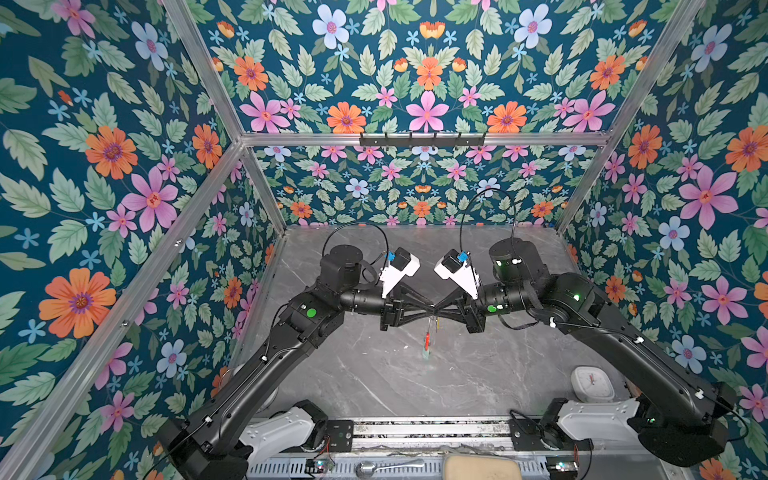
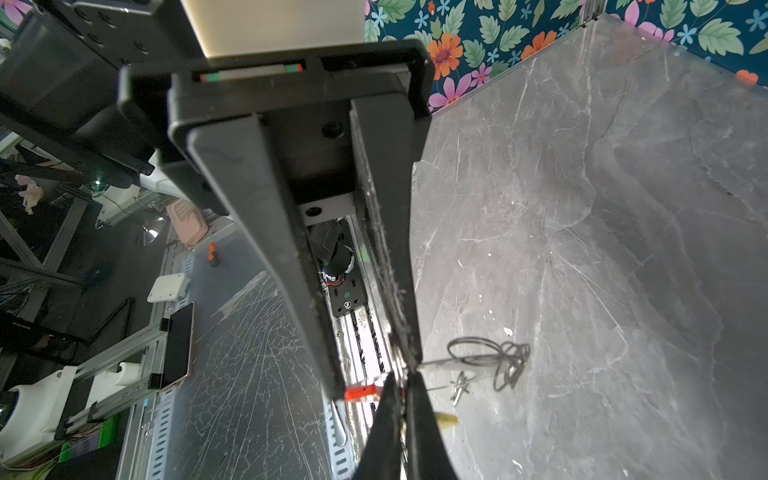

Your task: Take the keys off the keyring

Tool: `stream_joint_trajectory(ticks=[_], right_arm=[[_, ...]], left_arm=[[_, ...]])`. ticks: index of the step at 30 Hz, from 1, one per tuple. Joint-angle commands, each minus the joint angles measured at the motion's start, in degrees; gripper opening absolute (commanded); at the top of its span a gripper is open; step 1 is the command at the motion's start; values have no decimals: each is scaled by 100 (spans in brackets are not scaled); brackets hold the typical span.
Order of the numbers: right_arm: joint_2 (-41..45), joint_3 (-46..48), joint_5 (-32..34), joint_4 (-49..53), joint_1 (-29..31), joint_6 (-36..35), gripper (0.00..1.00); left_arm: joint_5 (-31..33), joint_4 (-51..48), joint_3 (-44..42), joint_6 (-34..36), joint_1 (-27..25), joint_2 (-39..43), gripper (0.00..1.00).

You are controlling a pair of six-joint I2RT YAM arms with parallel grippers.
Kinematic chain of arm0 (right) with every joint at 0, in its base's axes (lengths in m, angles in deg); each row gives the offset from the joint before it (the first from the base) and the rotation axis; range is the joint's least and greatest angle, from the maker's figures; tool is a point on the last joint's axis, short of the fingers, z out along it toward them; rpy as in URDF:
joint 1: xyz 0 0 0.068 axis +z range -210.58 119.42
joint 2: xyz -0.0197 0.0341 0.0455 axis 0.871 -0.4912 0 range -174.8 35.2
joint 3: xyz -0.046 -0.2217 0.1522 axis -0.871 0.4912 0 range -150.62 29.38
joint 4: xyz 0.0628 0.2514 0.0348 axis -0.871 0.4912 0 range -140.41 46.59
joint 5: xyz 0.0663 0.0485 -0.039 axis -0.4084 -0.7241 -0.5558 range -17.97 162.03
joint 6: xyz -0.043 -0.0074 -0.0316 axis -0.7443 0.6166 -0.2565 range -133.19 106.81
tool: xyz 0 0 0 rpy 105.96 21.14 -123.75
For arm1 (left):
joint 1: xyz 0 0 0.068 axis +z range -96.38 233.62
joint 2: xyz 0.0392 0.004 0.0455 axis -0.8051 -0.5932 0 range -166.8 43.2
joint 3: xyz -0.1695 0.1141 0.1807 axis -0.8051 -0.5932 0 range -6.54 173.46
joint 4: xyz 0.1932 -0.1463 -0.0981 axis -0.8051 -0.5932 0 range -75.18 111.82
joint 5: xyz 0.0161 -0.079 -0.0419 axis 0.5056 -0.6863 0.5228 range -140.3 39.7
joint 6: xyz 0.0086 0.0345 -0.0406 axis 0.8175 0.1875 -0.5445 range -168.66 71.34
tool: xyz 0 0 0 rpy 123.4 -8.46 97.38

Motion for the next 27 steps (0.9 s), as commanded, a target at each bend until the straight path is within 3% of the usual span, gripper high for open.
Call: stream_joint_trajectory(ticks=[1,8,11,12,14,17,22,27], right_arm=[[-21,-77,288,-111,-4,-12,0],[-3,-56,214,-147,1,-5,0],[32,-21,163,-267,1,20,0],[82,40,180,-361,1,18,3],[292,278,250,-651,1,3,22],[742,833,268,-1333,-126,73,42],[1312,1833,-986,-2816,-745,588,50],[1321,2081,-1462,-3224,-756,405,50]], left_arm=[[-222,74,19,11,-16,13,16],[-200,282,-20,-84,-14,55,0],[-124,595,-165,-206,-12,146,0],[-62,661,-198,-218,-8,189,0],[35,720,-239,-190,-15,277,0],[70,693,-235,-115,-8,313,0],[-20,639,-198,-87,-9,293,0],[-94,654,-160,-95,-10,303,0]])
